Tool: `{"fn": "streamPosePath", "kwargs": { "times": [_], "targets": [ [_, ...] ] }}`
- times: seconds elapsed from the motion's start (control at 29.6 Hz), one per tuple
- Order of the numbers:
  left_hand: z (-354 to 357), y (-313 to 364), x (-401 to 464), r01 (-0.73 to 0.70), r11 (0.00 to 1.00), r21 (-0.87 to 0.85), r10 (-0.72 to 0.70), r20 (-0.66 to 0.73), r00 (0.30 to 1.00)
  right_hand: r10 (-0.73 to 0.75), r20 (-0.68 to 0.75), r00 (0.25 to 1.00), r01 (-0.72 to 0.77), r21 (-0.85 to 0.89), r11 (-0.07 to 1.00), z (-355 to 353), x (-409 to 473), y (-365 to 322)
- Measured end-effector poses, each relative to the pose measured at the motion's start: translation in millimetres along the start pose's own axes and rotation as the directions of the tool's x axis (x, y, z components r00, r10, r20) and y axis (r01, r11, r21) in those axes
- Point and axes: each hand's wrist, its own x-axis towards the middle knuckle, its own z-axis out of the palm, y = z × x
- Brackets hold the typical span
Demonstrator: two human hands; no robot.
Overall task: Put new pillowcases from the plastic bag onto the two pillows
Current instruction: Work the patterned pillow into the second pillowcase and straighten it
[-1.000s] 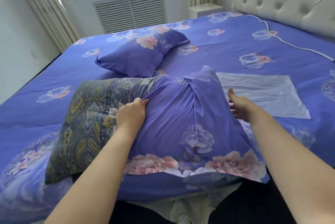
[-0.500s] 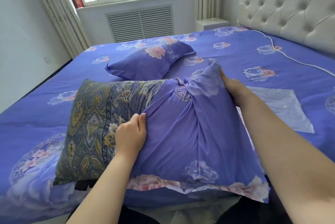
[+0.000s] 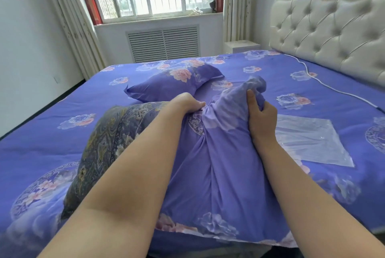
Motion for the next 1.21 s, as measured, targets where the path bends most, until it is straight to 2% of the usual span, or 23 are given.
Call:
{"fn": "streamPosePath", "kwargs": {
  "times": [0.03,0.1,0.17,0.24,0.3,0.37,0.4,0.54,0.71,0.84,0.94,1.05,1.15,1.21],
  "targets": [
    [1.1,-1.5,1.6,-0.001,1.000,-0.015,0.001,0.012,1.000,0.000,-0.011,1.000,0.000,-0.002,1.000,-2.0,-1.6,1.2],
    [0.0,-3.2,5.6,-0.001,0.989,-0.149,-0.003,-0.028,1.000,0.029,-0.024,0.999,-0.030,-0.008,1.000,-6.3,0.4,4.8],
    [-9.7,-18.1,3.0,-0.050,0.971,-0.235,-0.006,-0.235,0.972,0.069,-0.069,0.995,-0.070,-0.018,0.997,-13.5,10.1,8.2],
    [-28.4,-63.7,-3.8,-0.044,0.962,-0.270,-0.093,-0.474,0.876,0.130,-0.138,0.982,-0.134,-0.021,0.991,-28.3,27.3,12.1],
    [-48.1,-130.5,-11.6,0.084,0.939,-0.335,-0.263,-0.537,0.801,0.176,-0.166,0.970,-0.188,-0.061,0.980,-40.9,40.1,21.9],
    [-54.9,-178.3,-19.9,0.225,0.915,-0.334,-0.377,-0.515,0.770,0.169,-0.138,0.976,-0.188,-0.136,0.973,-41.9,44.3,32.3],
    [-52.3,-186.9,-22.1,0.235,0.914,-0.330,-0.383,-0.512,0.769,0.159,-0.123,0.980,-0.176,-0.147,0.973,-37.0,44.7,34.5],
    [-39.4,-191.7,-23.3,0.209,0.885,-0.416,-0.420,-0.521,0.743,0.129,-0.101,0.986,-0.144,-0.151,0.978,-16.9,51.1,25.4],
    [-42.8,-200.5,-14.9,0.191,0.799,-0.570,-0.508,-0.471,0.721,0.102,-0.117,0.988,-0.118,-0.143,0.983,-8.8,60.4,25.7],
    [-38.3,-208.1,-12.6,0.187,0.648,-0.738,-0.624,-0.374,0.686,0.112,-0.048,0.993,-0.120,-0.252,0.960,1.3,70.1,29.2],
    [-29.3,-205.2,-10.2,0.215,0.601,-0.770,-0.620,-0.279,0.734,0.115,0.025,0.993,-0.102,-0.313,0.944,5.9,80.2,37.1],
    [-11.9,-187.3,-9.3,0.198,0.520,-0.831,-0.570,-0.165,0.805,0.198,0.085,0.977,-0.155,-0.363,0.919,15.0,87.4,44.6],
    [2.6,-165.8,-13.2,0.303,0.693,-0.654,-0.525,-0.171,0.834,0.277,0.163,0.947,-0.191,-0.408,0.893,18.4,86.8,61.0],
    [11.9,-152.6,-16.4,0.285,0.735,-0.615,-0.443,-0.118,0.889,0.348,0.225,0.910,-0.214,-0.464,0.859,14.5,80.1,75.0]
  ]
}}
